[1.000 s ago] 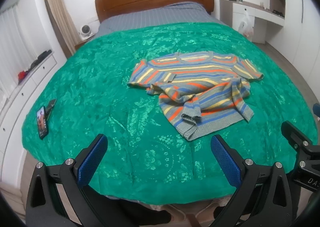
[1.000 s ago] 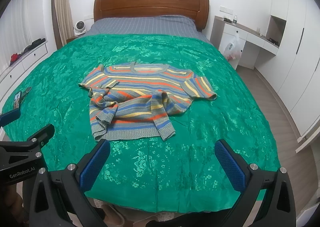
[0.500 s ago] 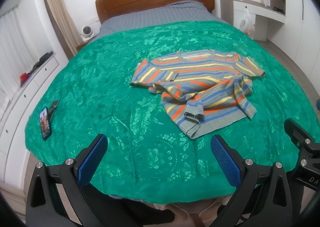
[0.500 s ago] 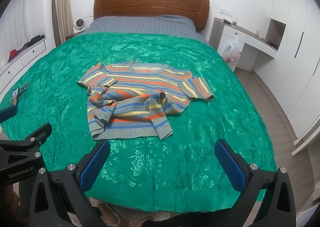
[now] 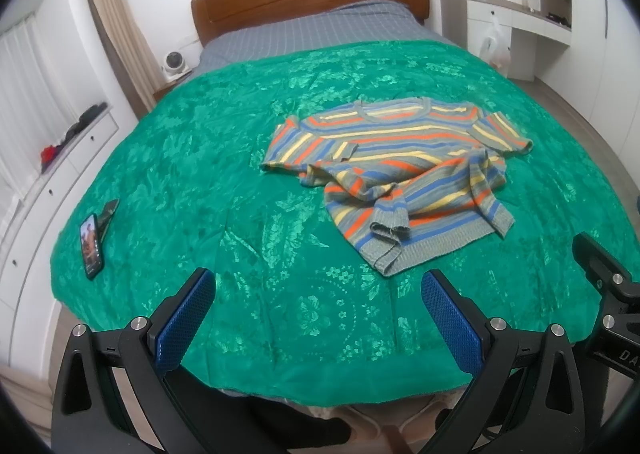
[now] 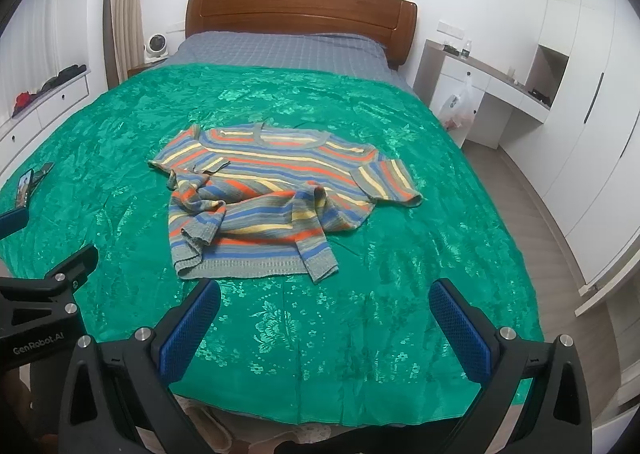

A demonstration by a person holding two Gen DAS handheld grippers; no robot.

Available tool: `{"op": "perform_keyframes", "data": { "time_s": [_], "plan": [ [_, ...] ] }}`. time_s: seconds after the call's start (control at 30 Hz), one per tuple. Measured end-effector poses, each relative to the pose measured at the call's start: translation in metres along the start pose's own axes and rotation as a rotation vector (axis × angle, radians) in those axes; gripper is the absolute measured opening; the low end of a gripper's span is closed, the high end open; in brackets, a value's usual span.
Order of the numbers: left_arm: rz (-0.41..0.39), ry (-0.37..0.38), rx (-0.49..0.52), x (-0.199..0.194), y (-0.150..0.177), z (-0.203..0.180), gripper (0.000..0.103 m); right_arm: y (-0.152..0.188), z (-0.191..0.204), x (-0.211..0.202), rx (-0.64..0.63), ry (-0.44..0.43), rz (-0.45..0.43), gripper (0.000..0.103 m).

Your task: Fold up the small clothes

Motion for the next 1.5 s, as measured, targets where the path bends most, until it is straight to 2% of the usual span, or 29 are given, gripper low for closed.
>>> {"op": "perform_keyframes", "data": {
  "time_s": [0.33,1.13,1.23,1.3,1.43,1.5],
  "plan": [
    [0.000,0.024,-0.021,-0.002,0.000,0.002,0.103,-0.005,-0.001,-0.007,-0.031,0.076,-0.024,0.103],
    [0.012,0.030,-0.024,0.000,0.003,-0.003,0.103,-0.003,-0.007,-0.003,-0.023,0.086,-0.004,0.103],
    [0.011,0.041,-0.016,0.004,0.003,-0.001,0.103,-0.004,-0.008,-0.003,-0.025,0.061,-0.012,0.103],
    [0.016,0.064,-0.032,0.015,0.005,0.011,0.103,-0.005,-0.015,0.000,-0.026,0.000,-0.034,0.103],
    [0.084,0.187,-0.118,0.053,0.018,0.041,0.103,-0.004,-0.035,0.028,-0.019,-0.092,-0.068,0.103],
    [0.109,0.236,-0.111,0.071,0.026,0.039,0.102,0.001,-0.035,0.058,-0.061,-0.135,-0.023,0.103]
  ]
}}
Point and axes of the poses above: each gripper's, at about its wrist camera, not at the fingertips, and x roughly the way its jaws point, z to its left, y to its underside, the point moved 2 cm from there along x, roughly the way its jaws point, and after that the axes turned 7 degrees about x, right-handed, at the moved point
